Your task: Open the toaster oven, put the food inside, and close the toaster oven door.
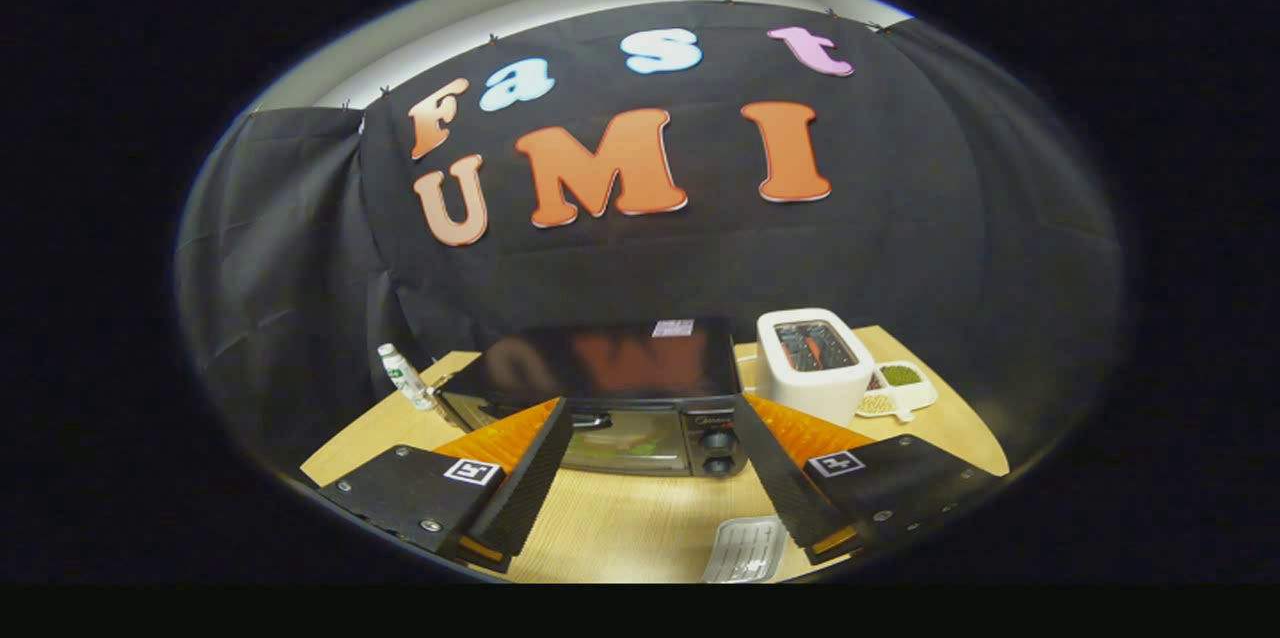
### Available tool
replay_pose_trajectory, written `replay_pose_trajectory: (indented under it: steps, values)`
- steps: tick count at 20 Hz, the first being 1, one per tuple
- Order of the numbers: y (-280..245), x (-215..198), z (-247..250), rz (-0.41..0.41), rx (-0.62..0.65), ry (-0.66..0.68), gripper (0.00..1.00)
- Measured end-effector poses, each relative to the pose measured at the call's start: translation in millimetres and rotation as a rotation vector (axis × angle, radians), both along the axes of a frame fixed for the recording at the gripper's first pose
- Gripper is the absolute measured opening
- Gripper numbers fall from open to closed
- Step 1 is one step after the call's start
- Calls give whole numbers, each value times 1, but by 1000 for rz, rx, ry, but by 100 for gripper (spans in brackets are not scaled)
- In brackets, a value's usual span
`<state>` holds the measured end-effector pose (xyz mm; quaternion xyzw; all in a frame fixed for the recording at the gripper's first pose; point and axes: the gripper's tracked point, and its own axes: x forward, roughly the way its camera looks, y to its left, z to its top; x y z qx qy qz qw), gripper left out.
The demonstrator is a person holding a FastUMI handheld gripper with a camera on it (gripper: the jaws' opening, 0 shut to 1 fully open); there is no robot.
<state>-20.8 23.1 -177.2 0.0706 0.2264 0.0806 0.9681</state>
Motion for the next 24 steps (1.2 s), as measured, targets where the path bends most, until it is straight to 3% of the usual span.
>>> replay_pose_trajectory:
  steps: [6, 14, 24]
  values:
    - [-21, 13, 61, -50, 31, -104, 96]
    - [-45, 24, 154, -96, -59, -279, 99]
    - [-58, 18, 192, -127, -73, -347, 99]
